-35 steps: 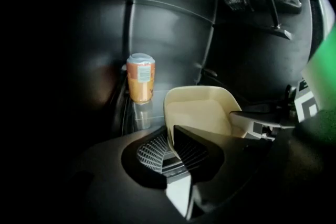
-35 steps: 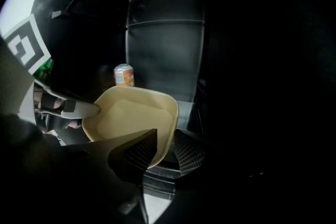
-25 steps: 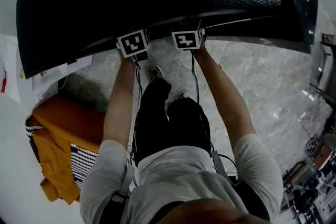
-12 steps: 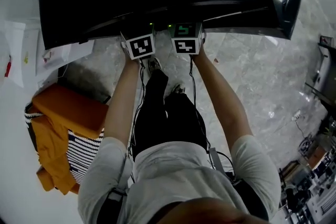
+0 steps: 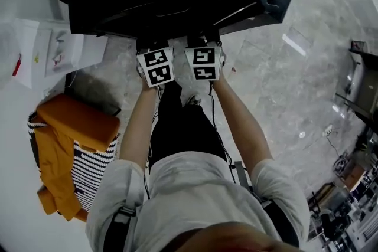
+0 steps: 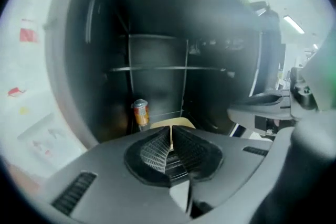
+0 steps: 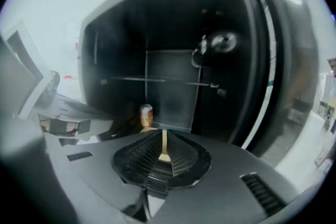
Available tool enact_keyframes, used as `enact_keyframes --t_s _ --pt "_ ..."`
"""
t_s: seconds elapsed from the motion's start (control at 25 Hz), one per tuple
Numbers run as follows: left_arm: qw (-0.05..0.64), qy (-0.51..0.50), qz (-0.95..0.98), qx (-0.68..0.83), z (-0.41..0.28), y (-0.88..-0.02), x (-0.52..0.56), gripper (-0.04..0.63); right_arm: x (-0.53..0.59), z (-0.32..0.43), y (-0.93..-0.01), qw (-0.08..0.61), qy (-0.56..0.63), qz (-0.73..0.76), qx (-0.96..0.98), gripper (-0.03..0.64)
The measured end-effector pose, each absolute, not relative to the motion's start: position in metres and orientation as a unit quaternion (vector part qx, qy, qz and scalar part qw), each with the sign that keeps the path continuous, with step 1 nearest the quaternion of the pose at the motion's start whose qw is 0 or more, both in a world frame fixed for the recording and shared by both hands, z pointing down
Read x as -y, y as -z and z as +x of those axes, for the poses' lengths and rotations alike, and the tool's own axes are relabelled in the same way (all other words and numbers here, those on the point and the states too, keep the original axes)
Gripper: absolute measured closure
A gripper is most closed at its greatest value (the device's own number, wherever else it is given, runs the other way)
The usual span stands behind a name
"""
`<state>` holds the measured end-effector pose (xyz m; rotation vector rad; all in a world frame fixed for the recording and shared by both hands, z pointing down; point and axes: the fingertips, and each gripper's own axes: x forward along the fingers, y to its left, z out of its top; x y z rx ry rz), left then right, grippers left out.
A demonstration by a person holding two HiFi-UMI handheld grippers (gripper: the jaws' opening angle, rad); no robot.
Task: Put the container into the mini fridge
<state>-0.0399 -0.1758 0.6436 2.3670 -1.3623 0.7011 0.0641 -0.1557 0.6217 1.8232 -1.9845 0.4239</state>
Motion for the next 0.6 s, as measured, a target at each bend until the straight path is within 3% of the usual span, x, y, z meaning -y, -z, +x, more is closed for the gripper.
enact_keyframes --t_s 0.6 --pt "0.172 -0.217 0.829 0.486 -0.022 -0.571 0.080 0.574 0.053 0.067 -0.547 0.144 -0.171 0.646 0.730 0.572"
